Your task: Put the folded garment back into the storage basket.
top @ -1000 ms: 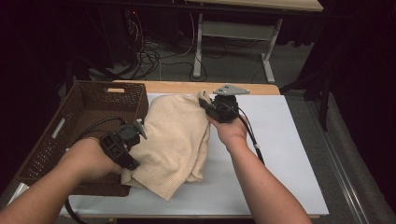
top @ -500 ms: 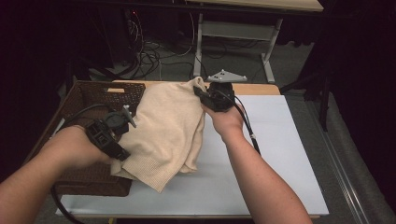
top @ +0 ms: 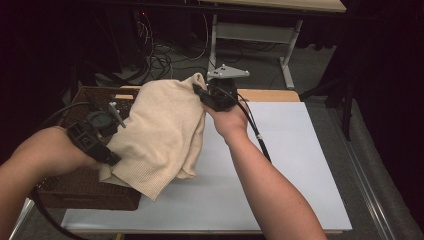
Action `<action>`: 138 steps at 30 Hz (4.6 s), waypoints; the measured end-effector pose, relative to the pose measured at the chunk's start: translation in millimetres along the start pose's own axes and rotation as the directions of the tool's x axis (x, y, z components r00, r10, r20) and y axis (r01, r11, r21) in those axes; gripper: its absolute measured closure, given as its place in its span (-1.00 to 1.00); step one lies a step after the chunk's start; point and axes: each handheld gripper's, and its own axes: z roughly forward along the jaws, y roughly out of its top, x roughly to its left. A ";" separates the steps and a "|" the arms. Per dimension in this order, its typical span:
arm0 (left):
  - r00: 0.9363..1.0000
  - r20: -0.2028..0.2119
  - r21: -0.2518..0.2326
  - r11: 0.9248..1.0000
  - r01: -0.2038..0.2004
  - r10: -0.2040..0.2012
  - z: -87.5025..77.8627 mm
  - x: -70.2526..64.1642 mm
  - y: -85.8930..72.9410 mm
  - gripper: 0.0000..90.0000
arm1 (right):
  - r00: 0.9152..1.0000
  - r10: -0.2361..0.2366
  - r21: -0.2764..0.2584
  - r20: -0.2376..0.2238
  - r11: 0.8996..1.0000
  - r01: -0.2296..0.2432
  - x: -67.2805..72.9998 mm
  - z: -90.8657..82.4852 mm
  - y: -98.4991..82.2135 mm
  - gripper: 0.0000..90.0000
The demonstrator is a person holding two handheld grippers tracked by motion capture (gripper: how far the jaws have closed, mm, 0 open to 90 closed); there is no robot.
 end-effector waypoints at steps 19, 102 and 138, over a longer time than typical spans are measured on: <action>0.996 -0.019 0.031 0.996 0.083 -0.082 -0.8 34.0 -40.3 0.46 | 0.997 -0.032 0.003 -0.067 0.999 0.032 41.4 45.9 19.2 0.78; 0.929 -0.015 0.052 0.927 0.371 -0.371 60.6 59.3 -84.0 -1.00 | 0.994 0.020 0.068 -0.110 0.998 -0.013 44.6 51.1 -52.9 -1.00; 0.979 -0.019 0.051 0.978 0.202 -0.201 56.8 -15.9 24.5 -1.00 | 0.999 0.037 0.060 0.032 0.997 -0.039 -28.5 -80.2 -138.4 -1.00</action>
